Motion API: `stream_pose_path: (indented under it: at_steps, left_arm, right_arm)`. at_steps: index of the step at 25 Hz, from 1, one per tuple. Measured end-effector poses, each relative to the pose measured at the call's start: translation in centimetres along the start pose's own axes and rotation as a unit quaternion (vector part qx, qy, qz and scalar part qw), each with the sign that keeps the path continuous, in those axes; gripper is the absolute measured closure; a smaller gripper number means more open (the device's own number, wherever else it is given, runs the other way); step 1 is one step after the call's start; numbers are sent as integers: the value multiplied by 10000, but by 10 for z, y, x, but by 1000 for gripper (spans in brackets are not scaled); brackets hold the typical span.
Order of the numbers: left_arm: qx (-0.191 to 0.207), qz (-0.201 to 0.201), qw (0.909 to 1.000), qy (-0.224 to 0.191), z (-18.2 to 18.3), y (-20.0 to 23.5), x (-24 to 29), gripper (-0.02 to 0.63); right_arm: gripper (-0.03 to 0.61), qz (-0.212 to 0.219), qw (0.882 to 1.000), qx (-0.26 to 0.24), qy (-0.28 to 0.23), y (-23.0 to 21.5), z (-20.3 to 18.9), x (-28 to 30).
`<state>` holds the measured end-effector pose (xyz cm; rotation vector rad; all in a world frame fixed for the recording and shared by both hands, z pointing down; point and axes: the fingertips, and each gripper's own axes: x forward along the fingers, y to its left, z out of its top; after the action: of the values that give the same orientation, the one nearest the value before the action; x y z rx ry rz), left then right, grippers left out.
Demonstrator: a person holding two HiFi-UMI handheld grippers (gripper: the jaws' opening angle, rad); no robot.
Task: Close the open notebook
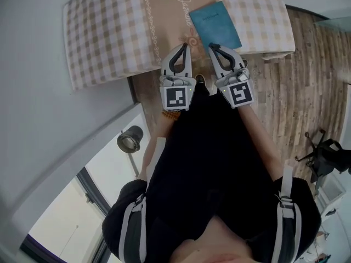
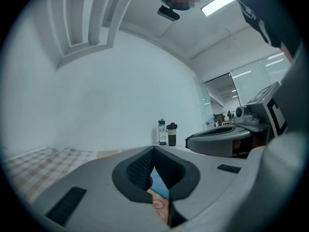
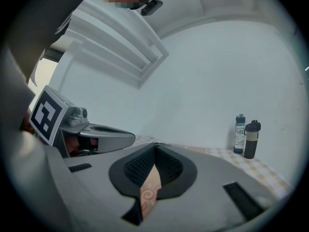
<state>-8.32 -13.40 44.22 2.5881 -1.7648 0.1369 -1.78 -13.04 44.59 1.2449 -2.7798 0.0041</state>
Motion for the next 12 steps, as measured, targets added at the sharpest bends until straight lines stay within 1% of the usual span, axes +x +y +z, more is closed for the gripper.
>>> stream_pose_path:
  at_steps: [4,7,9,12]
  left_arm:
    - [57,-124,9999,27,-4,-10,-4,603]
    - [197,-219,9995,-63,-6,-8,-8,603]
    - [256,-274,9993,-41,-10,-5,-13,603]
    - [197,-231,9995,-75,-7,-8,-9,603]
  right_arm:
    - [573,-40,10000,50,57,0,-6,-8]
    - [574,-166,9998,51,38,3,-12,-9]
    - [574,-236,9997,35,29,6,-16,-9]
    - [574,-235,9997,23,31,2,-14,-11]
